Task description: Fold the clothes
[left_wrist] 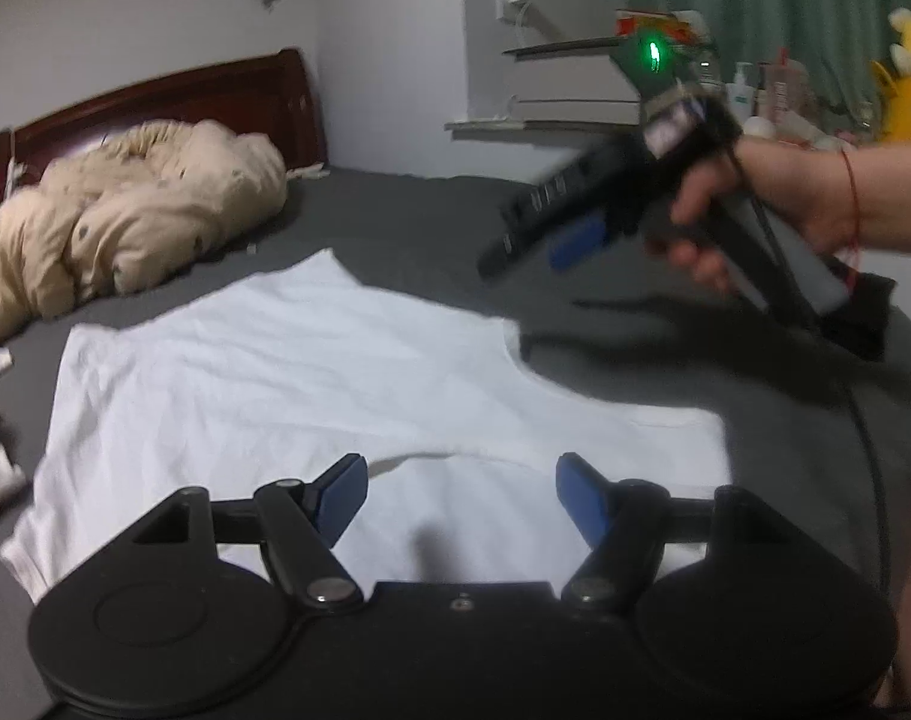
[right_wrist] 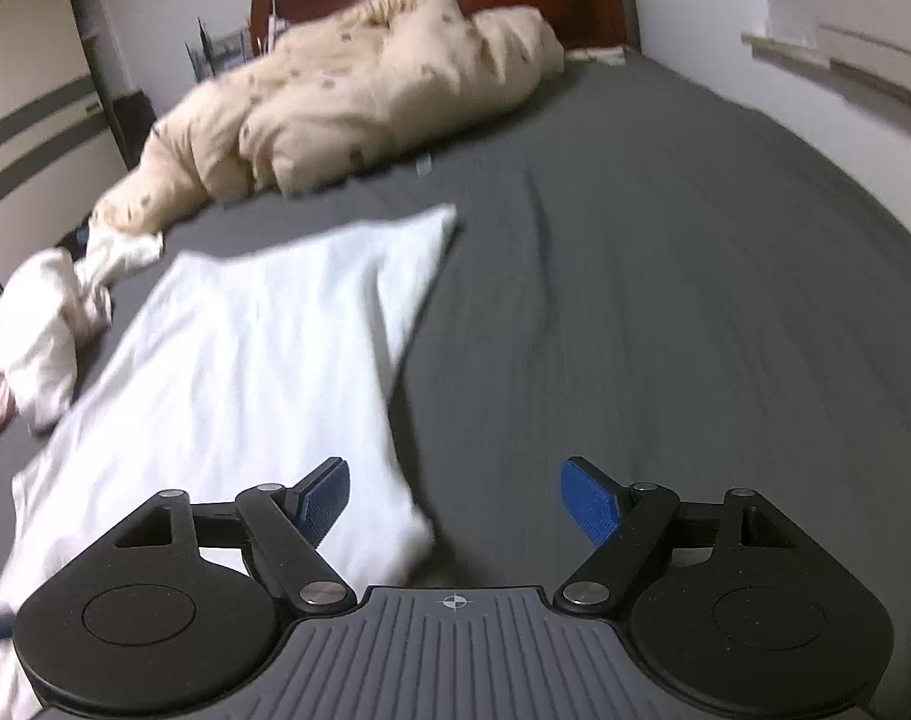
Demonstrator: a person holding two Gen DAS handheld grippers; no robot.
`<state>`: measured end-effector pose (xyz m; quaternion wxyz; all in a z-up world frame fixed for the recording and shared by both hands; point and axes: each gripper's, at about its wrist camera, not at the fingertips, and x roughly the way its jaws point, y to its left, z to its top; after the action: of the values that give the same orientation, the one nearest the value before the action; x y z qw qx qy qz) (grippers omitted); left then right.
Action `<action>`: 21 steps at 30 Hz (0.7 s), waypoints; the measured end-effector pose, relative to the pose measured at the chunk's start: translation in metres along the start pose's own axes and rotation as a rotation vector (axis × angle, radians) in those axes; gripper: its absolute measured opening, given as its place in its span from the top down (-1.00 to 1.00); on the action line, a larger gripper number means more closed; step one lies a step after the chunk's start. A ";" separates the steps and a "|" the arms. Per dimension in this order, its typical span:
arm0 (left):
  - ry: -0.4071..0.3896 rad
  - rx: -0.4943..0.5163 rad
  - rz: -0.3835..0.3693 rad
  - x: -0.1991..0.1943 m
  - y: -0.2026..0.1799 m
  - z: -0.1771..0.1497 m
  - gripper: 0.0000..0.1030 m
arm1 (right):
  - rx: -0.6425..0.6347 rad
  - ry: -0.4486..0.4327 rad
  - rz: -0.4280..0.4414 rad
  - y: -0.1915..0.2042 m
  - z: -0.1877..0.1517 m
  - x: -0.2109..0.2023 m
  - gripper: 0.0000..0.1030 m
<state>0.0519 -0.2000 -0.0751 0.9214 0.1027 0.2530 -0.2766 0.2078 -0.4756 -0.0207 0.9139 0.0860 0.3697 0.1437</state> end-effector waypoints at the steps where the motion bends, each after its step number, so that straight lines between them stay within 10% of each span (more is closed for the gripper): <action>1: 0.002 -0.007 0.002 0.001 0.002 -0.002 -0.33 | 0.002 -0.012 0.013 0.002 0.011 0.005 -0.53; 14: -0.041 -0.082 -0.029 -0.012 0.053 -0.011 -0.34 | -0.018 0.124 -0.141 0.040 0.155 0.163 0.48; 21: -0.079 -0.135 -0.087 -0.013 0.064 -0.009 -0.36 | -0.024 0.203 -0.235 0.044 0.177 0.230 0.50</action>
<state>0.0749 -0.1382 -0.0732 0.9225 0.0184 0.2387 -0.3028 0.4813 -0.3682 -0.0330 0.8832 0.0164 0.4662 0.0482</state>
